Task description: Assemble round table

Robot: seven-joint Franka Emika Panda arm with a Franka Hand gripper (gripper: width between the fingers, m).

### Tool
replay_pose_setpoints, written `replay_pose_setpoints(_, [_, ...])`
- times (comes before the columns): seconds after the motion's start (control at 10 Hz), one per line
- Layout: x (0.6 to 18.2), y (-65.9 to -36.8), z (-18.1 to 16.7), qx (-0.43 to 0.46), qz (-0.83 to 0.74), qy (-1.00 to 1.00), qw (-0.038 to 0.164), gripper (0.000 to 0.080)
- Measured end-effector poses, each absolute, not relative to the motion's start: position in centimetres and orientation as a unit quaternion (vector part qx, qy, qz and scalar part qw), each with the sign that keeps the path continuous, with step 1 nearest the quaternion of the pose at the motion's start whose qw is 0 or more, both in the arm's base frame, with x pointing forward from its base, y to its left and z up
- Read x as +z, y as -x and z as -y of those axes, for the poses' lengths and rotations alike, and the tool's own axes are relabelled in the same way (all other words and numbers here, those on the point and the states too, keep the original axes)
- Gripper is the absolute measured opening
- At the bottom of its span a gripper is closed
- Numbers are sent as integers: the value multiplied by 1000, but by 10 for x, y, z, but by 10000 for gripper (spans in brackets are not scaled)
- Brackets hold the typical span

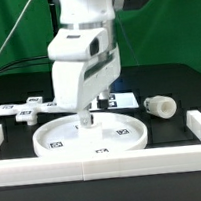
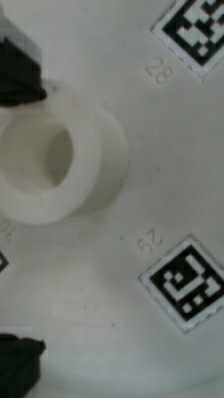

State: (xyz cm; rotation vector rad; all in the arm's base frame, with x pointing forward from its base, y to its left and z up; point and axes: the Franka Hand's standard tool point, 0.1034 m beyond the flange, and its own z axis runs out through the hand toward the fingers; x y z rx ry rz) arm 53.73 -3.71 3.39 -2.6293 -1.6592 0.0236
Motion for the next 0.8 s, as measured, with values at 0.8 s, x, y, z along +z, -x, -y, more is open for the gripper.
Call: replay_pose_setpoints(0.8, [38,-562,41,-3,545,838,8,649])
